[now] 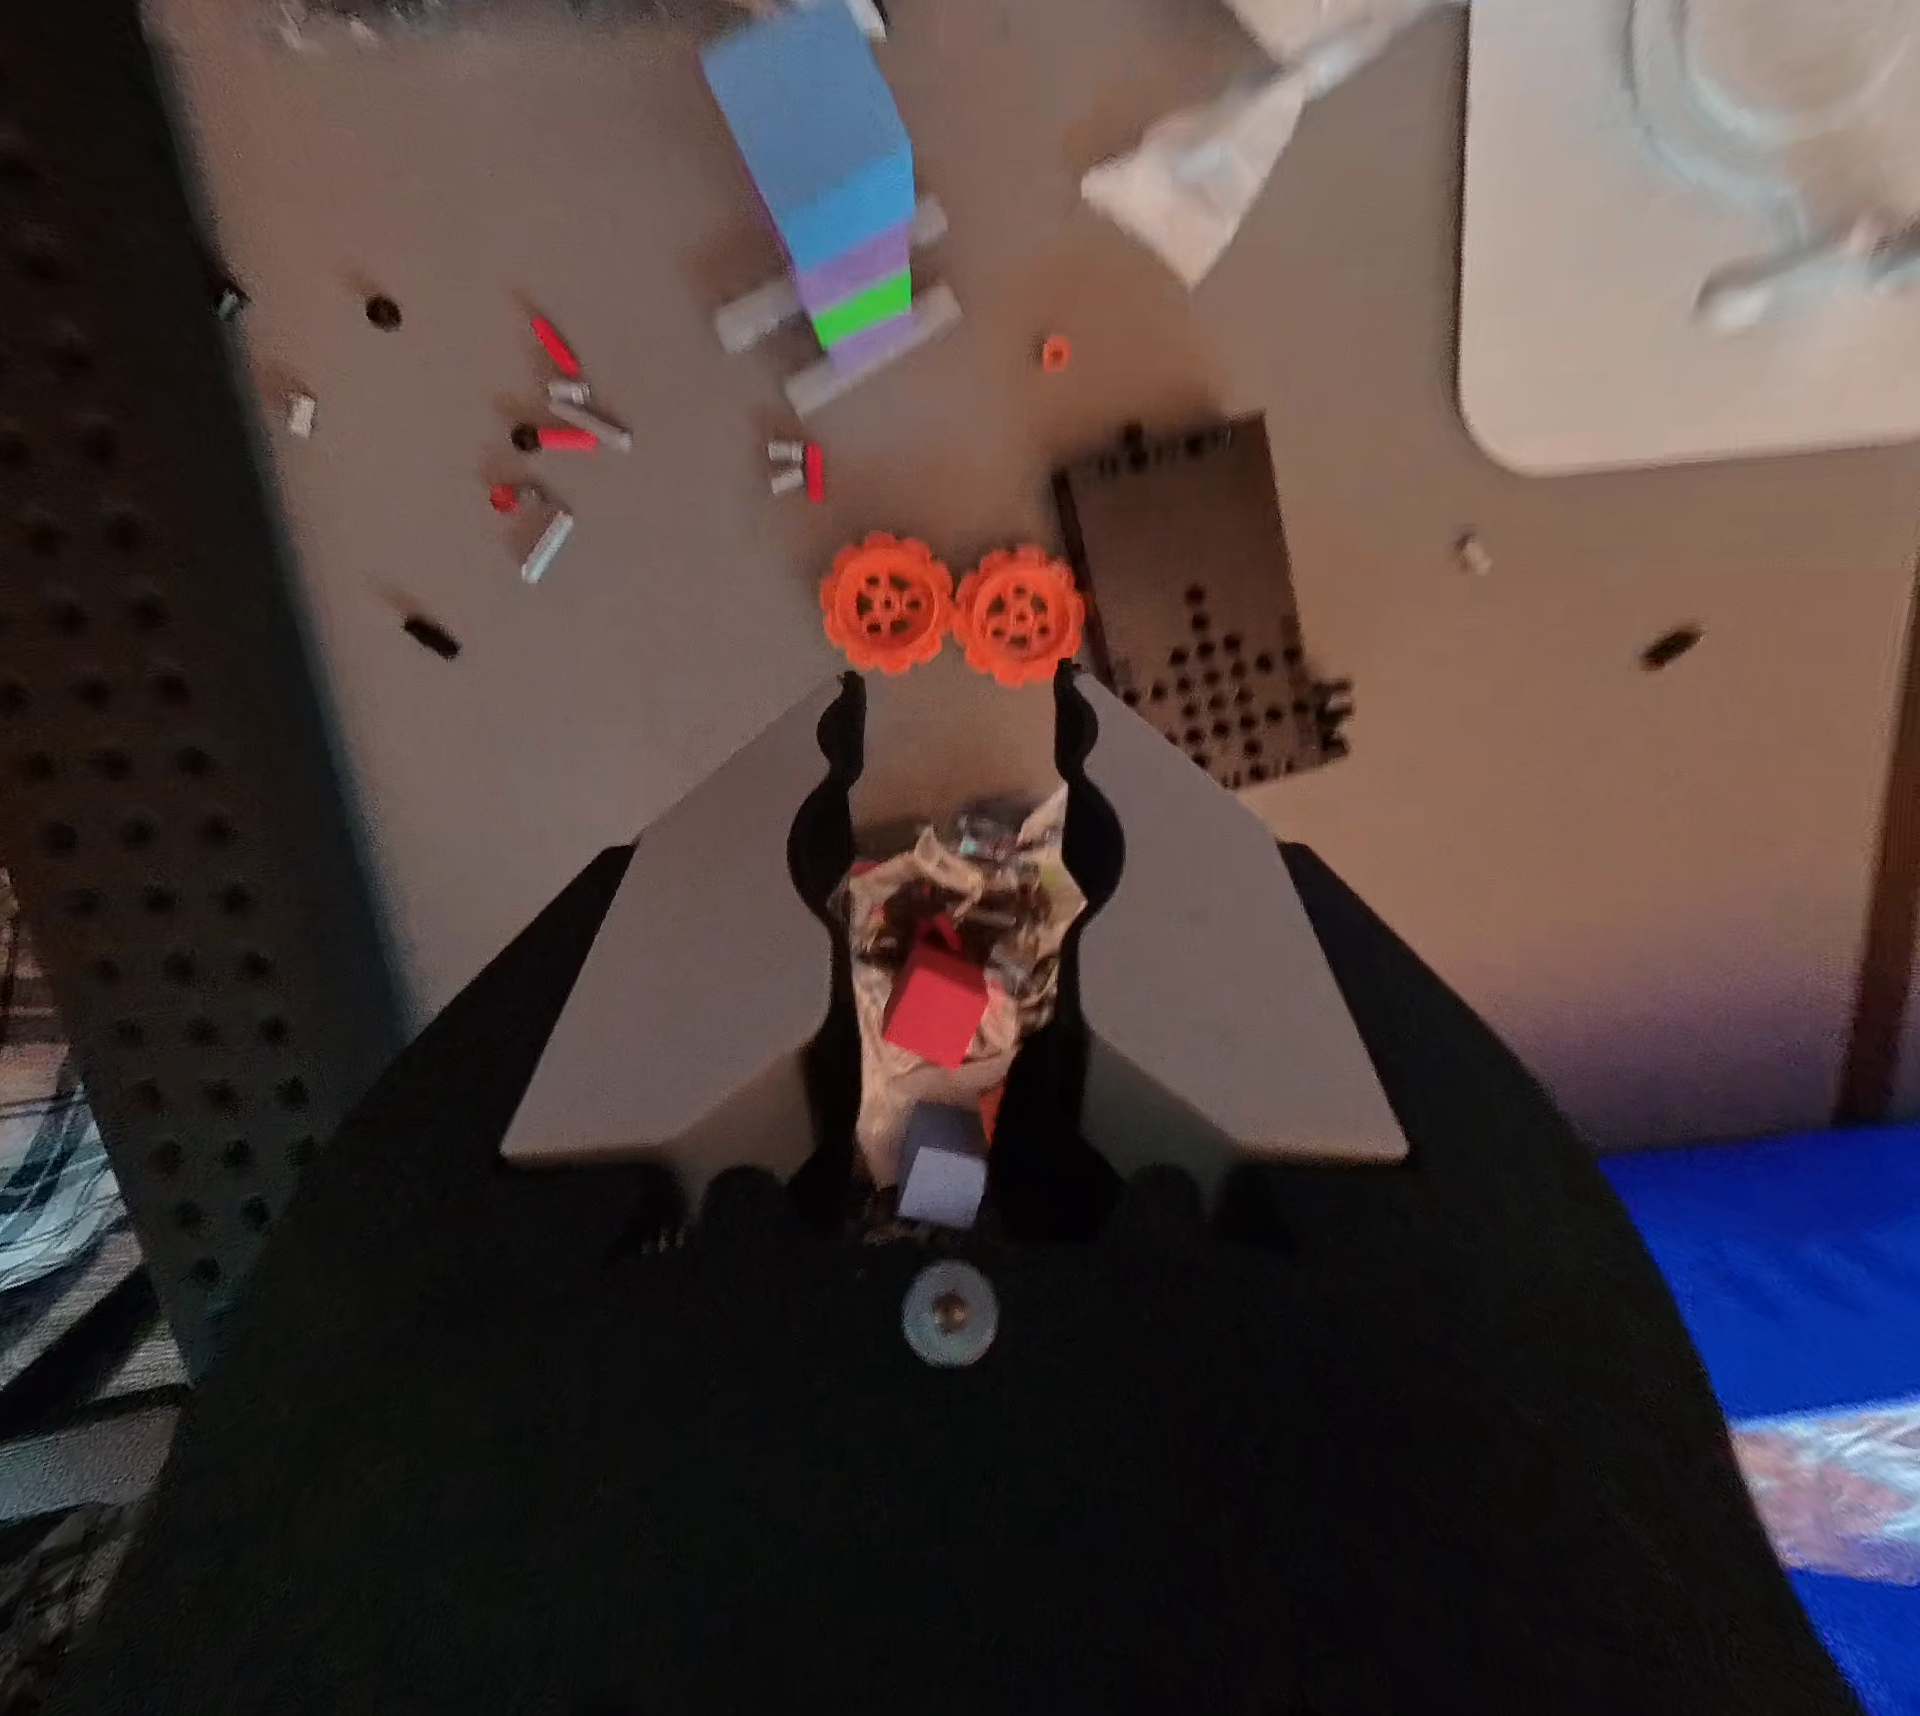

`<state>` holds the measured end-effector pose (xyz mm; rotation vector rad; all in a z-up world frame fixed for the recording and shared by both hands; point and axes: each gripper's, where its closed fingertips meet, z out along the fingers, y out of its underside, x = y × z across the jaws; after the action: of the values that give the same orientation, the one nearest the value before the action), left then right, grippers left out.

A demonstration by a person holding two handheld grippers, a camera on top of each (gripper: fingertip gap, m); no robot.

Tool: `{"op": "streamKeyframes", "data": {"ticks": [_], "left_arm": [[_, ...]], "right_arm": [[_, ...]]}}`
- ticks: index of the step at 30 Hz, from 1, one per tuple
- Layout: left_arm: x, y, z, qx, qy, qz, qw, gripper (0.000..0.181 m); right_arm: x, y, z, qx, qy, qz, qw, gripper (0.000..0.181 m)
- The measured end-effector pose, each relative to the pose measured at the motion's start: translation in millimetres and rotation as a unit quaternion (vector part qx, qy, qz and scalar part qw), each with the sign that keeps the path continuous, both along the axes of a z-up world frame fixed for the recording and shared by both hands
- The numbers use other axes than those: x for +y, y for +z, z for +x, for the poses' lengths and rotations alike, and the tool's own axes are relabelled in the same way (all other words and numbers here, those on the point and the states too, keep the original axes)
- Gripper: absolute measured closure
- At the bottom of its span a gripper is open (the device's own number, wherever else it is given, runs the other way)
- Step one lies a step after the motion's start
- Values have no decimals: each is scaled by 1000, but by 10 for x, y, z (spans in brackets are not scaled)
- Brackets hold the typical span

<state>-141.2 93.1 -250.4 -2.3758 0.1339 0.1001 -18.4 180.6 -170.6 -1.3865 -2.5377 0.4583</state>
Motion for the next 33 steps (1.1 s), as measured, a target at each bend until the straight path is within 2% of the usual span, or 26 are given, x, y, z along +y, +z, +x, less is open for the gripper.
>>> {"op": "streamKeyframes", "data": {"ticks": [5,7,12,16,20,26,29,33], "left_arm": [[5,-2,0,-3,1,0,1000,171],[6,-1,0,-5,1,1,1000,171],[10,-1,-2,-11,3,2,1000,171],[11,-1,-3,-12,4,3,1000,171],[10,0,-4,-13,4,4,1000,171],[6,-2,-2,-11,3,3,1000,171],[6,-2,-2,-10,2,3,1000,171],[5,-2,-3,-11,3,3,1000,171]], "right_arm": [[402,-256,477,-9,-70,-23,997,146],[561,-394,664,-25,-95,-7,995,146],[652,-751,1015,-84,-114,-11,990,140],[572,-829,1046,-89,-108,-36,989,152],[553,-799,1029,-83,-104,-40,990,152],[472,-884,1133,-118,-81,-43,989,132],[401,-861,1144,-114,-70,-63,989,146],[404,-828,1115,-96,-78,-65,990,152]]}}
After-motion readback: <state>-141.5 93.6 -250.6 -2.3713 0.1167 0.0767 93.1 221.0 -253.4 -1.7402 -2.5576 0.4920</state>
